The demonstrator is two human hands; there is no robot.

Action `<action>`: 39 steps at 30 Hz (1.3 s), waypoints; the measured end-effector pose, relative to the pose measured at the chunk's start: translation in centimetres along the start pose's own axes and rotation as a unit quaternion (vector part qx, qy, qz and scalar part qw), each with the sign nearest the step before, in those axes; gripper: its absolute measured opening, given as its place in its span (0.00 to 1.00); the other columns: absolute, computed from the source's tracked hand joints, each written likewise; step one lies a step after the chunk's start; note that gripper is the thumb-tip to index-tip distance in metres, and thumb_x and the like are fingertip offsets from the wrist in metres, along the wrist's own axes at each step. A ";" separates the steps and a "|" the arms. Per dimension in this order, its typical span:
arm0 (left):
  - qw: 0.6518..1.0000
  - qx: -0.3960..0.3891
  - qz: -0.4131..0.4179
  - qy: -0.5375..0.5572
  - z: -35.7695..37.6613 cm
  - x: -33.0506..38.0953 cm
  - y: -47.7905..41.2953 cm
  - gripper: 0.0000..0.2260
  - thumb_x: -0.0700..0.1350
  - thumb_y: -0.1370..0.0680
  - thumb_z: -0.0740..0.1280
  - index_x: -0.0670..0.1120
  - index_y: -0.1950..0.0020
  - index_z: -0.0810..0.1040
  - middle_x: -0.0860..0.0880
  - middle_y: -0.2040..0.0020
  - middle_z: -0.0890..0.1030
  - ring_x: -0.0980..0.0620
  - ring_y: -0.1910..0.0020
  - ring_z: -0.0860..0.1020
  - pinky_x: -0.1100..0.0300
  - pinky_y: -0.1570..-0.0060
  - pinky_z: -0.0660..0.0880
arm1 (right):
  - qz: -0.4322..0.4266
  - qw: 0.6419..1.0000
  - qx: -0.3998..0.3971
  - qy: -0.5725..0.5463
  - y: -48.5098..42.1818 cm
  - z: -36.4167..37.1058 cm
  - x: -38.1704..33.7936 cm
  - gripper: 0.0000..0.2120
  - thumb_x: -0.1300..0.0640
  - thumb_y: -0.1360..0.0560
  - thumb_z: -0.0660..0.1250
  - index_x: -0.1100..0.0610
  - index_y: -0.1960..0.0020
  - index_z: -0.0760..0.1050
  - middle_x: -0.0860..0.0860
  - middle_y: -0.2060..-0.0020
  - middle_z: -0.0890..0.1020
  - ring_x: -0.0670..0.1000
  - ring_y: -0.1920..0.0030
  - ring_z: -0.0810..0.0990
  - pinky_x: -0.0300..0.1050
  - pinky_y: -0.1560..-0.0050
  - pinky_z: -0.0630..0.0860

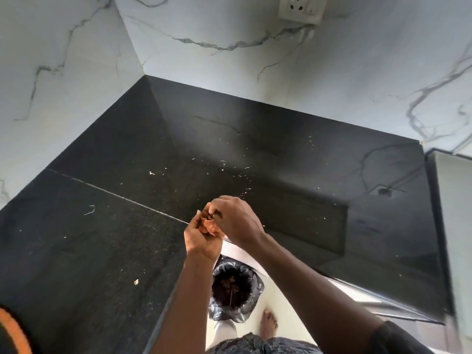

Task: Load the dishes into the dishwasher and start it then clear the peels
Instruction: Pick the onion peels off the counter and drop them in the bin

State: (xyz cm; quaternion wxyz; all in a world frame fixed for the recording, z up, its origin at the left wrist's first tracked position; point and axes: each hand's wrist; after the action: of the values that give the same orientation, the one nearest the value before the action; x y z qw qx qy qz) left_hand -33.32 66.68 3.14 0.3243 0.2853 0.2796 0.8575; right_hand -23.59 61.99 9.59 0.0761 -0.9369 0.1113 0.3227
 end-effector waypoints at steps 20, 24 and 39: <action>0.992 -0.086 -0.086 0.015 -0.4 -4.7 1.0 0.21 0.47 0.15 0.54 0.41 0.52 0.85 0.42 0.47 0.85 0.45 0.51 0.86 0.64 0.73 0.78 | 0.341 0.922 0.129 0.128 11.2 -8.6 18.1 0.09 0.68 0.24 0.59 0.63 0.53 0.78 0.58 0.54 0.77 0.63 0.53 0.77 0.50 0.58 0.74; 0.994 -0.078 -0.076 0.021 -0.2 -4.8 1.7 0.22 0.47 0.15 0.54 0.38 0.52 0.85 0.40 0.48 0.85 0.43 0.50 0.85 0.62 0.63 0.82 | 0.310 0.933 0.098 0.158 10.7 -6.9 16.6 0.08 0.70 0.22 0.58 0.65 0.54 0.76 0.60 0.52 0.76 0.61 0.51 0.75 0.47 0.59 0.66; 0.996 -0.071 -0.030 0.047 -0.5 -3.4 3.4 0.20 0.46 0.15 0.56 0.36 0.52 0.84 0.37 0.46 0.83 0.41 0.47 0.84 0.51 0.54 0.84 | 0.081 0.980 -0.032 0.177 5.7 -0.1 9.2 0.09 0.70 0.28 0.68 0.59 0.53 0.78 0.54 0.60 0.79 0.57 0.60 0.80 0.46 0.66 0.68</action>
State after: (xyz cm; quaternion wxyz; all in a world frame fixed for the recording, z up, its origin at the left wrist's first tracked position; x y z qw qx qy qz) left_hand -32.88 61.89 4.03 0.3556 0.2125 0.2413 0.8776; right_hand -17.93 54.96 3.51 -0.0010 -0.9690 0.1881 0.1602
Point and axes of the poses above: each hand's wrist, its own y-axis away from the middle knuckle, its own z-axis out of the palm, x = y × z
